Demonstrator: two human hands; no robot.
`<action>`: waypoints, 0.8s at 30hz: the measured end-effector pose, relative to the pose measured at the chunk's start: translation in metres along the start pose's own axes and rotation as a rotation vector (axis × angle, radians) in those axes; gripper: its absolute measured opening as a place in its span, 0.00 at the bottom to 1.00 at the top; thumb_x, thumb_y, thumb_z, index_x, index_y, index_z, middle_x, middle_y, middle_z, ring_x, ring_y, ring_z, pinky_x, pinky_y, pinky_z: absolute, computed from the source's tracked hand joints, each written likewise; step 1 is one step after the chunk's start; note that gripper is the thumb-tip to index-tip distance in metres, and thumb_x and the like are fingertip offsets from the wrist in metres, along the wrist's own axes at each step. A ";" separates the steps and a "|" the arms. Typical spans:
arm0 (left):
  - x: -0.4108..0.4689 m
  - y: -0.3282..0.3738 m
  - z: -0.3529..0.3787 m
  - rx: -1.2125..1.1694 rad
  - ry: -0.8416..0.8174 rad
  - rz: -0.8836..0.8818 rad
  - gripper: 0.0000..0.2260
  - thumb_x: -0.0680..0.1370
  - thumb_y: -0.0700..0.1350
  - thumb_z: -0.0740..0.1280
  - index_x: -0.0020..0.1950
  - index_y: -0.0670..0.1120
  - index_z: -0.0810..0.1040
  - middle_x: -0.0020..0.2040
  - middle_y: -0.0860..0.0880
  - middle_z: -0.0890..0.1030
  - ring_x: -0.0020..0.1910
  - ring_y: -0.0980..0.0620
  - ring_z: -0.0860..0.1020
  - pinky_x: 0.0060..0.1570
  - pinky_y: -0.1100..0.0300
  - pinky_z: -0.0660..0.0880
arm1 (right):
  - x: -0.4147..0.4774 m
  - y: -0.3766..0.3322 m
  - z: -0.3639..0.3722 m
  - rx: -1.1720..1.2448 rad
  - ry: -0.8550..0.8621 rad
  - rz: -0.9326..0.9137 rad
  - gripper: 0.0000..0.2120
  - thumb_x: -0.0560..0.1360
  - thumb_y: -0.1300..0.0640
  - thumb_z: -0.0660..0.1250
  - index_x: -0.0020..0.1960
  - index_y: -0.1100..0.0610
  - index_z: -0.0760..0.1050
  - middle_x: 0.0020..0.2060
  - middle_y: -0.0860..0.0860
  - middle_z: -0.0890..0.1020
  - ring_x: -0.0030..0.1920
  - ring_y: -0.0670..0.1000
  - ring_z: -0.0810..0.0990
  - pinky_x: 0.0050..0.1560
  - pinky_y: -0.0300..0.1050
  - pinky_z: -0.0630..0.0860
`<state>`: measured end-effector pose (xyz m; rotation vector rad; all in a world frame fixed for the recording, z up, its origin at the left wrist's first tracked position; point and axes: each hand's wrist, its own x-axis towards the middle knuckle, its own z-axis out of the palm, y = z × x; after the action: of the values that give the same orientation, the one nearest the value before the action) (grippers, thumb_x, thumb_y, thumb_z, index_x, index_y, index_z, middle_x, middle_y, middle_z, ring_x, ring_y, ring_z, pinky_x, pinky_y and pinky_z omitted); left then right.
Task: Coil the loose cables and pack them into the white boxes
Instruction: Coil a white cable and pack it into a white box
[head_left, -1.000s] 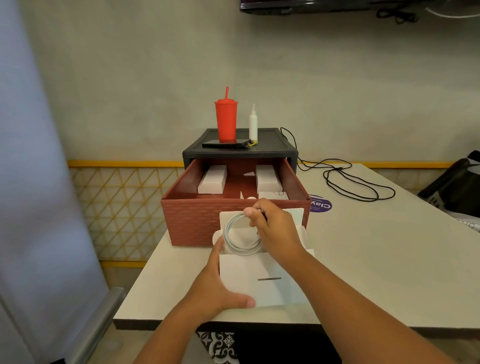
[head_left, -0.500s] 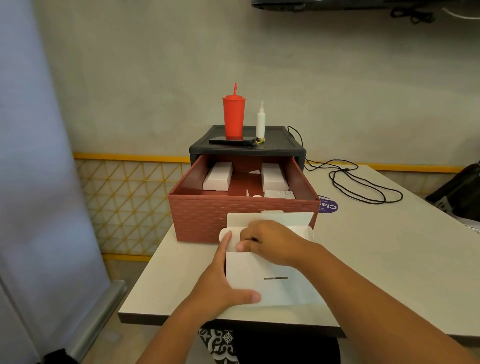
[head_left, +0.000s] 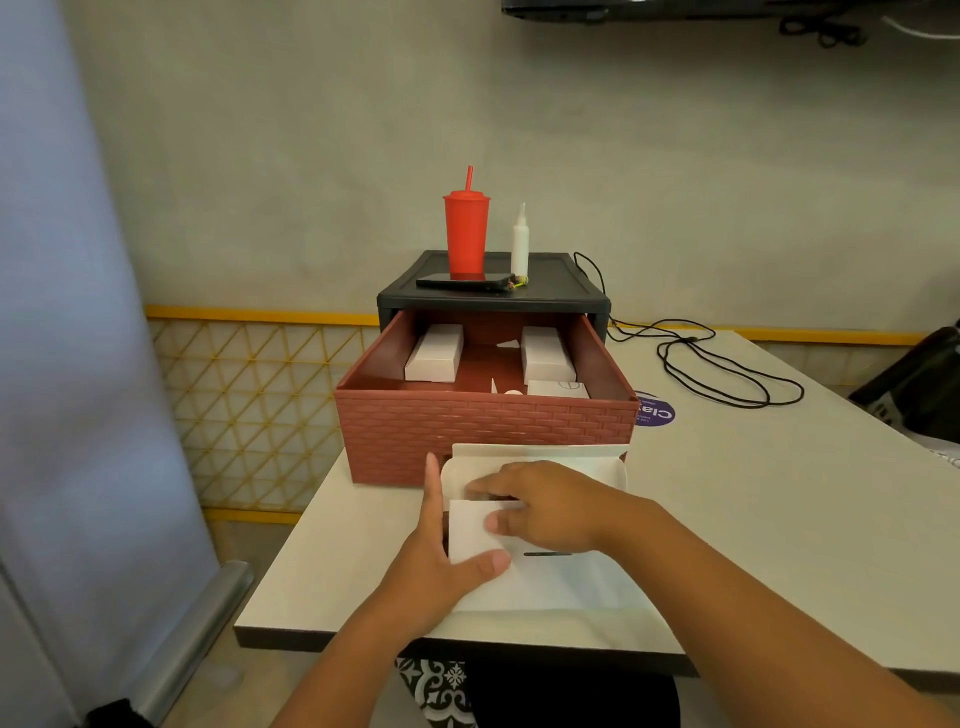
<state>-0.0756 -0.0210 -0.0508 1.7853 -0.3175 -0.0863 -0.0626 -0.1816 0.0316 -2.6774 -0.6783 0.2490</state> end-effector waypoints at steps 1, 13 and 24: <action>0.000 0.000 0.000 -0.005 0.001 0.004 0.48 0.72 0.46 0.72 0.66 0.68 0.32 0.59 0.74 0.62 0.60 0.69 0.69 0.57 0.67 0.71 | -0.001 0.001 0.001 0.004 0.030 -0.004 0.20 0.78 0.52 0.61 0.70 0.47 0.66 0.67 0.47 0.70 0.65 0.51 0.69 0.67 0.46 0.64; 0.001 0.001 -0.001 -0.013 0.000 0.032 0.37 0.75 0.47 0.69 0.73 0.66 0.49 0.62 0.62 0.75 0.56 0.65 0.76 0.53 0.65 0.75 | -0.029 0.027 0.008 0.081 0.550 -0.023 0.12 0.76 0.57 0.64 0.58 0.51 0.79 0.53 0.41 0.77 0.53 0.41 0.71 0.61 0.38 0.68; 0.004 0.004 0.001 -0.022 0.089 0.019 0.24 0.78 0.48 0.64 0.66 0.70 0.59 0.62 0.68 0.72 0.60 0.68 0.72 0.61 0.65 0.70 | -0.046 0.065 0.046 0.676 0.868 0.261 0.16 0.78 0.49 0.60 0.66 0.44 0.67 0.56 0.44 0.74 0.53 0.43 0.75 0.50 0.32 0.72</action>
<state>-0.0728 -0.0236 -0.0471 1.7581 -0.2683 0.0034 -0.0862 -0.2434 -0.0324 -1.9176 0.0422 -0.5124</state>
